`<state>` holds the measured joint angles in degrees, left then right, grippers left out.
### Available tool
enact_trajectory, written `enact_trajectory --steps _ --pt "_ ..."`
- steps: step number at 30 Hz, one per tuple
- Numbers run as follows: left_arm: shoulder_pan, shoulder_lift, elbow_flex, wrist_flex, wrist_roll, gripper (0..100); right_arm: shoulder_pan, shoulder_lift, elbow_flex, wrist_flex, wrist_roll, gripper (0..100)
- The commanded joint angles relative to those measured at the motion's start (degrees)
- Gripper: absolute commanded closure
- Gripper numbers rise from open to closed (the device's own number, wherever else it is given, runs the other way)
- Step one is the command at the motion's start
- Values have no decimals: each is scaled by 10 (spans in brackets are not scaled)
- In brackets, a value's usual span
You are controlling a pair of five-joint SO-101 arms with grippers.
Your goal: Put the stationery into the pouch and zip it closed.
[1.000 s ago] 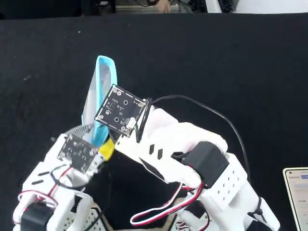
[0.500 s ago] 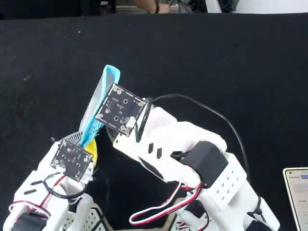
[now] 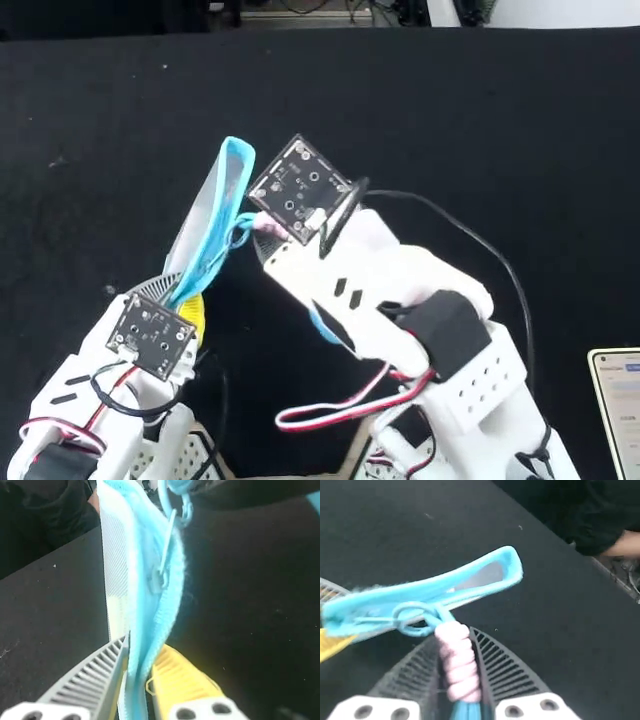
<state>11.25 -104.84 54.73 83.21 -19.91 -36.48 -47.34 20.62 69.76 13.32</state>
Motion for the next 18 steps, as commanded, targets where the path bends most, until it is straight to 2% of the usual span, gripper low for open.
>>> enact_trajectory --steps 1,8,18 --pt "1 2 -31 4 -4 970 49 -19 15 -47 -10 988" --pt "1 2 -36 3 -3 970 120 -18 36 -77 -47 988" --pt "2 2 -32 4 -3 970 150 14 57 -144 -47 988"
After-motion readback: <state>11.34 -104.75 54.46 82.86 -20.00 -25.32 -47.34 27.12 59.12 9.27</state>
